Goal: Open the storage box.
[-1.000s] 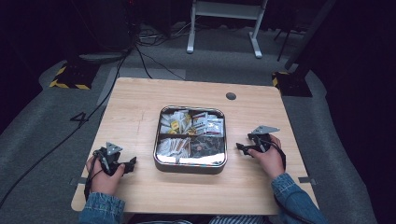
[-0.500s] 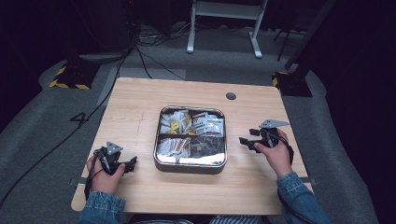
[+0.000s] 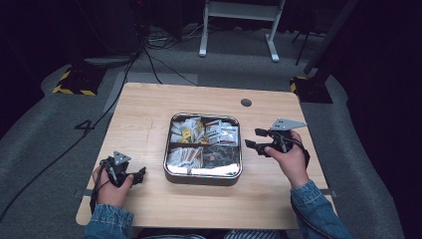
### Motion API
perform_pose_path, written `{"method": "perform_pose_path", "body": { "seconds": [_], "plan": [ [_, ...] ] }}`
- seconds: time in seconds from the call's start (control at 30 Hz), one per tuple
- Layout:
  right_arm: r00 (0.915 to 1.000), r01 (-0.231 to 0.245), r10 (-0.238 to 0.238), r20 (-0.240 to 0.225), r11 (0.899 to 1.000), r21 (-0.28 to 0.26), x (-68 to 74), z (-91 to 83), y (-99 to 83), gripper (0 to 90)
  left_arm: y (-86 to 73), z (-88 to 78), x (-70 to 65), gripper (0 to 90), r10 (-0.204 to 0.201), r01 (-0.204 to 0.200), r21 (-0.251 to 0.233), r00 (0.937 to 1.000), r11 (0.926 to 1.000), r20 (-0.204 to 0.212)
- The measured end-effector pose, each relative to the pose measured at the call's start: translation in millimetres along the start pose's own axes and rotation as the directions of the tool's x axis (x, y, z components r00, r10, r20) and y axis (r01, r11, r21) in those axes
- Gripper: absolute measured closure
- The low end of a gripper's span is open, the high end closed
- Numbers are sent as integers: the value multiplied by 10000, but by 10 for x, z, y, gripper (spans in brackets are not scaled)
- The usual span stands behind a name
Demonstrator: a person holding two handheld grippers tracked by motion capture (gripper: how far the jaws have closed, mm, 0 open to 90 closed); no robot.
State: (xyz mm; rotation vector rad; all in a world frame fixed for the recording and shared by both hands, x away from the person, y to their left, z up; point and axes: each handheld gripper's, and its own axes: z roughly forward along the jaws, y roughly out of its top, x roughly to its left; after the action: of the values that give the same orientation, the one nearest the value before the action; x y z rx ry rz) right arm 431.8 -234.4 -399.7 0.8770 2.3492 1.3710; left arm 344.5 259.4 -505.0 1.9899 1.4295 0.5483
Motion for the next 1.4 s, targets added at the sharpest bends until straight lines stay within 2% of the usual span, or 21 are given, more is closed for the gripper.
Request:
{"method": "perform_pose_path", "body": {
  "seconds": [0.4,0.7,1.03,1.3,1.4],
  "plan": [
    [9957,718,-712,-597,9974,79,181,184,276,349,-3,2,-20,168,36,-36,-26,10000,10000,79],
    [9923,928,-899,-854,9952,306,243,283,402,368,-1,2,-21,164,28,-28,-8,9999,10000,98],
    [9856,1108,-990,-1369,9905,816,353,605,398,378,-1,2,-21,164,26,-26,-5,9999,10000,101],
    [9749,1466,-1235,-1855,9823,1162,481,908,397,380,-1,2,-21,163,30,-30,-2,9999,10000,110],
    [9736,1440,-1177,-1958,9815,1262,506,1021,377,386,-1,2,-21,163,31,-30,-2,9999,10000,112]
  ]
}}
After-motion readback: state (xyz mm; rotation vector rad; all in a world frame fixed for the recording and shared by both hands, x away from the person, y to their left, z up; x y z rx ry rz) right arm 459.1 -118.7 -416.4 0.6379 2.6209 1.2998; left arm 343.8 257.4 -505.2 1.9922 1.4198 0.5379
